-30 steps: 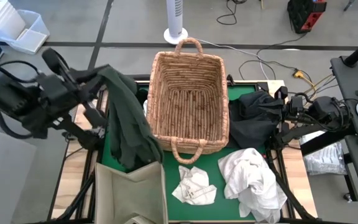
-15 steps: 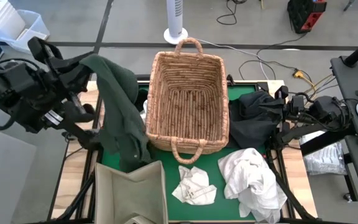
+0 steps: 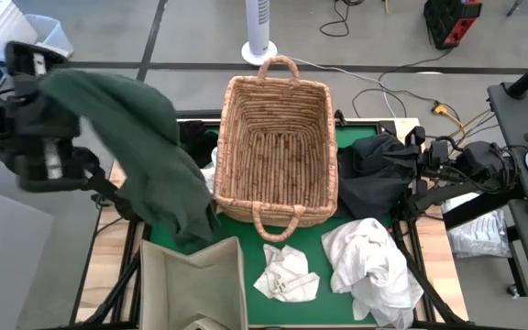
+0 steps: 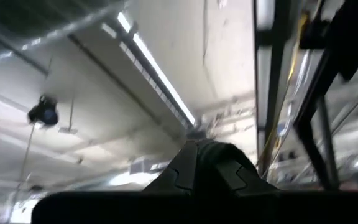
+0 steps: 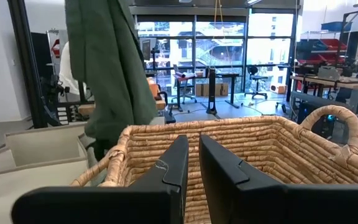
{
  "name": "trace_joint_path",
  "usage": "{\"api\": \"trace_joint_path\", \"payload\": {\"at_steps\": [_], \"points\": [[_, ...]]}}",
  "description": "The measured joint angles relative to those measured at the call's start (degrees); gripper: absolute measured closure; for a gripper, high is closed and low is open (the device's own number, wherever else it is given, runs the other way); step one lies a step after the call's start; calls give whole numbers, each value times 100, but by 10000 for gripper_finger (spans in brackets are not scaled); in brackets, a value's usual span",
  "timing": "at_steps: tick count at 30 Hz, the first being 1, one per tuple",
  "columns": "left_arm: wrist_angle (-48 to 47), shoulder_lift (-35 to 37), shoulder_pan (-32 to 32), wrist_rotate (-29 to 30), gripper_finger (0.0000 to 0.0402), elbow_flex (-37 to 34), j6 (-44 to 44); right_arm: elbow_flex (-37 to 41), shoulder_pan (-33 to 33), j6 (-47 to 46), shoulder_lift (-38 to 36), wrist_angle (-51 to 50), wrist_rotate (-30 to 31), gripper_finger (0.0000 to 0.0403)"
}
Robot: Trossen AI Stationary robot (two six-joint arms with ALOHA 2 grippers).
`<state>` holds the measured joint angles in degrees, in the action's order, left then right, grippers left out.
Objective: Sort clothes
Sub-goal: Put the green shirt into the gray laundry bin
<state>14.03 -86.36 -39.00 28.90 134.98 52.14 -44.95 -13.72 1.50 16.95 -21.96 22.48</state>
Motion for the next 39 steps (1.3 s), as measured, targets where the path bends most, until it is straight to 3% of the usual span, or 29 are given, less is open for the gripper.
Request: {"api": "trace_joint_path", "payload": {"at_steps": [5, 9, 26, 33, 39], "points": [[629, -88, 7, -1032, 401, 0, 2, 0, -2, 0, 0, 2, 0, 371], [984, -181, 7, -1495, 401, 1, 1, 0, -2, -1, 0, 2, 0, 371], [1499, -789, -106, -1448, 401, -2, -498, 1, -2, -664, 0, -7, 1, 371], [943, -767, -568, -420, 401, 0, -625, 7, 0, -931, 38, -48, 0, 371], [940, -922, -923, -325, 401, 2, -676, 11, -1, -994, 122, -48, 2, 371]]}}
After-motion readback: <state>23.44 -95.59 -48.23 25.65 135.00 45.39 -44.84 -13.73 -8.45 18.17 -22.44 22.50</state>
